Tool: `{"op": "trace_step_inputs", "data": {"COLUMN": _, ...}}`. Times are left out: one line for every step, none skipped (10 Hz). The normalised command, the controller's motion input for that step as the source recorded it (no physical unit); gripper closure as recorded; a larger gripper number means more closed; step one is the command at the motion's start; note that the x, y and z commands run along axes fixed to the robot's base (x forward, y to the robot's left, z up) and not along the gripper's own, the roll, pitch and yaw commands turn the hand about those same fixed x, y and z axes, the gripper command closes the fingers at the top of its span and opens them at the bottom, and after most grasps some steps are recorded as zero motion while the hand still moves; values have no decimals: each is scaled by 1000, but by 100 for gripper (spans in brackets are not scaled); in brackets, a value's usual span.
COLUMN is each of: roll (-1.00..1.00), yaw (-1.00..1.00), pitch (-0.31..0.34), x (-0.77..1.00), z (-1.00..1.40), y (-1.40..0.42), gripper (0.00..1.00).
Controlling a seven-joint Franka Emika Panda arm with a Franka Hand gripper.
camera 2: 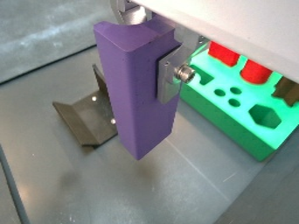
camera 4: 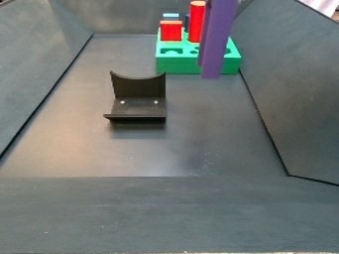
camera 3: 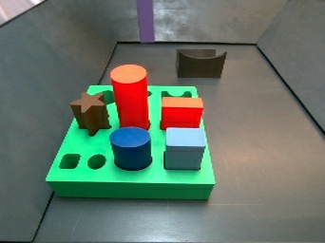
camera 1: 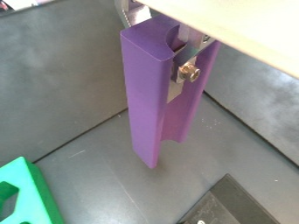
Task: Pick up the arch object. Move up. Rotate the arch object. Move to above the board. Insert the arch object.
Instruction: Rotate the arch object.
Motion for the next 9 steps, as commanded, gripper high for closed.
{"op": "trace_step_inputs", "data": {"roll": 19, "yaw": 20, "pitch": 73, "x": 56, "z": 512, "y": -87, "gripper": 100}}
{"op": "trace_step_inputs", "data": {"roll": 24, "yaw": 23, "pitch": 68, "x": 25, "z": 306, "y": -51, "gripper": 100}}
{"op": "trace_step_inputs", "data": {"roll": -2, "yaw": -320, "pitch": 189, "x": 19, "z": 0, "y": -31, "gripper": 100}}
{"op": "trace_step_inputs", "data": {"roll": 3, "yaw": -309, "pitch": 182, "x": 36, "z": -156, "y": -7, "gripper": 100}}
{"op": "trace_step_inputs", "data": {"roll": 1, "yaw": -264, "pitch": 170, "x": 40, "z": -137, "y": 9, "gripper": 100}}
{"op": "trace_step_inputs", "data": {"roll": 1, "yaw": -260, "pitch": 136, "x": 0, "z": 0, "y": 0, "gripper": 100}}
{"op": "trace_step_inputs", "data": {"roll": 1, "yaw": -204, "pitch": 117, "x": 3, "z": 37, "y": -1, "gripper": 100}}
{"op": "trace_step_inputs", "data": {"roll": -199, "yaw": -129, "pitch": 111, "x": 0, "z": -1000, "y": 0, "gripper": 100}}
{"op": "trace_step_inputs", "data": {"roll": -196, "yaw": -82, "pitch": 70, "x": 22, "z": -1000, "y": 3, "gripper": 100}}
